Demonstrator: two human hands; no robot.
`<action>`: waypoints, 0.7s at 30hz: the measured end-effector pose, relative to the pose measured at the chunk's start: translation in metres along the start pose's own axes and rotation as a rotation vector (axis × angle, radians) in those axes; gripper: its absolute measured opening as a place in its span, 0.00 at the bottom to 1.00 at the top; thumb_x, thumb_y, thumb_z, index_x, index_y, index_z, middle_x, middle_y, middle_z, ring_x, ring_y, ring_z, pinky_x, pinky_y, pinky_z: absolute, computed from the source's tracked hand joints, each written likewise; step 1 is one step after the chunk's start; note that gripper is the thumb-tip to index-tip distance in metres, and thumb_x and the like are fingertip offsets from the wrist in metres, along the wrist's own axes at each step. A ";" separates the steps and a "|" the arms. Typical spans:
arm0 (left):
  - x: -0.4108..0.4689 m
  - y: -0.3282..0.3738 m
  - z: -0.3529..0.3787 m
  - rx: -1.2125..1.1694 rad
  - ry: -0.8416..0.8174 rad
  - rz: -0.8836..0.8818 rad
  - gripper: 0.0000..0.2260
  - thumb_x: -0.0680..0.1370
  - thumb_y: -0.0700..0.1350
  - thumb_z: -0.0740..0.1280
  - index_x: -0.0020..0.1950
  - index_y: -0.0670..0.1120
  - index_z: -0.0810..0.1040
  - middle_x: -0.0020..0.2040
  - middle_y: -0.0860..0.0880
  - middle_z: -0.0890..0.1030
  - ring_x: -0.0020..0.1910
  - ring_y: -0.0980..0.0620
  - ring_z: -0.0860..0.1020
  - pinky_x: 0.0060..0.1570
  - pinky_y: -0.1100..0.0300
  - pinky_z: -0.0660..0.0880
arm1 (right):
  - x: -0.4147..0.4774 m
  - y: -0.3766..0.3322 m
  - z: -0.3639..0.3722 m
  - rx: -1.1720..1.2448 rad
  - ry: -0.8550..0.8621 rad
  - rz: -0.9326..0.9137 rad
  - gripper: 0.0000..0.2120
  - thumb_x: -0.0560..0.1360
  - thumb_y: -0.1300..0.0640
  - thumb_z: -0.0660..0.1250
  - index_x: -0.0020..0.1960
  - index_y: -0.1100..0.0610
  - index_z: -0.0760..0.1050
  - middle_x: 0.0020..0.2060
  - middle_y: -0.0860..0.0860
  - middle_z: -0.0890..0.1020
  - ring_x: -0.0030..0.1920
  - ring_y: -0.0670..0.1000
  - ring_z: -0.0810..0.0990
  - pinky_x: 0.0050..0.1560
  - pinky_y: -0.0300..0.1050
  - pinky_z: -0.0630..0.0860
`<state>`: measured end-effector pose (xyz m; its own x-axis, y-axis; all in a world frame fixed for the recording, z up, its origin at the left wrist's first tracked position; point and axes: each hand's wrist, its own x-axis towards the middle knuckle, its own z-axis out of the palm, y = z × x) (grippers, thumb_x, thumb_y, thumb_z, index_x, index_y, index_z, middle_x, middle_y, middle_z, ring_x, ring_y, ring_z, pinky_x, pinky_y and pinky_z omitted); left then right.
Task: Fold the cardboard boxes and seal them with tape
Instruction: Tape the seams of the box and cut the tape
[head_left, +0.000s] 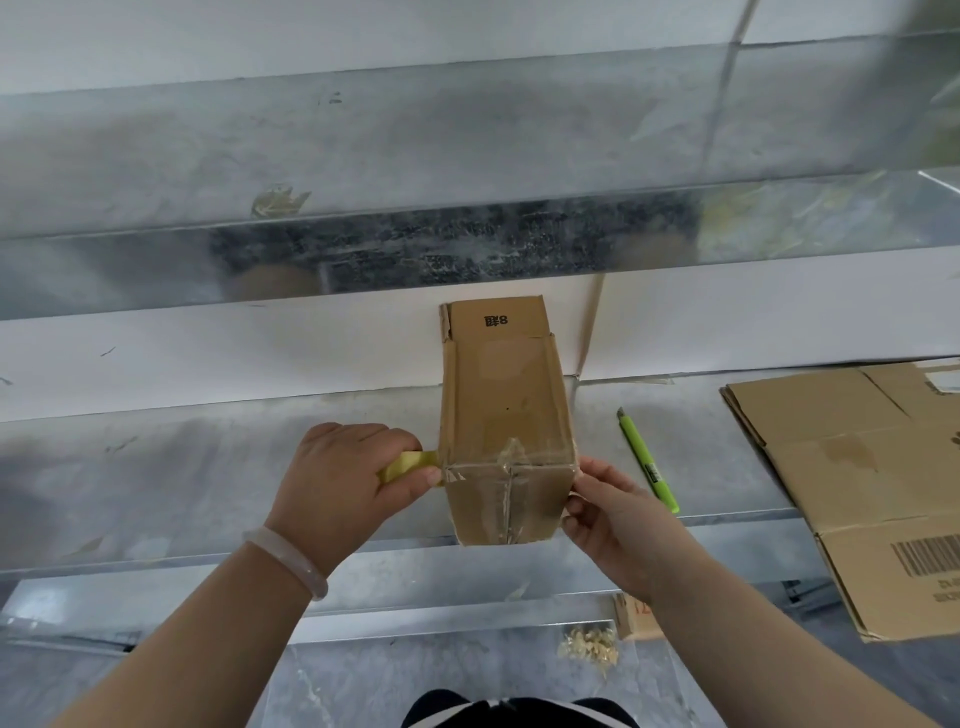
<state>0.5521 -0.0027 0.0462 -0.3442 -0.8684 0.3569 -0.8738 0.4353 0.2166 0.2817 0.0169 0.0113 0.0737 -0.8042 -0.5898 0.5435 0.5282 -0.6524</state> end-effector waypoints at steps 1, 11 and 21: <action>0.000 0.000 0.000 -0.001 0.003 -0.001 0.21 0.77 0.67 0.52 0.41 0.55 0.77 0.32 0.60 0.74 0.31 0.60 0.72 0.41 0.58 0.70 | -0.001 -0.003 -0.001 -0.134 0.050 -0.088 0.08 0.77 0.65 0.65 0.52 0.57 0.81 0.39 0.54 0.82 0.37 0.49 0.79 0.38 0.43 0.78; 0.002 0.001 0.003 -0.051 0.004 -0.010 0.23 0.76 0.69 0.53 0.41 0.55 0.78 0.32 0.60 0.75 0.31 0.61 0.72 0.40 0.58 0.71 | 0.010 -0.009 0.001 -1.234 -0.067 -1.434 0.13 0.78 0.49 0.66 0.59 0.51 0.81 0.64 0.49 0.79 0.66 0.56 0.74 0.66 0.49 0.71; 0.005 0.001 0.002 -0.047 0.016 -0.021 0.24 0.76 0.69 0.51 0.42 0.54 0.78 0.33 0.60 0.75 0.32 0.60 0.72 0.41 0.58 0.69 | -0.007 -0.034 0.016 -1.579 -0.048 -1.532 0.21 0.80 0.40 0.58 0.60 0.51 0.82 0.61 0.46 0.81 0.68 0.53 0.73 0.68 0.59 0.68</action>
<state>0.5490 -0.0069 0.0457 -0.3200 -0.8738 0.3661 -0.8636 0.4279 0.2664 0.2761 0.0000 0.0456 0.4027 -0.6895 0.6020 -0.7412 -0.6316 -0.2276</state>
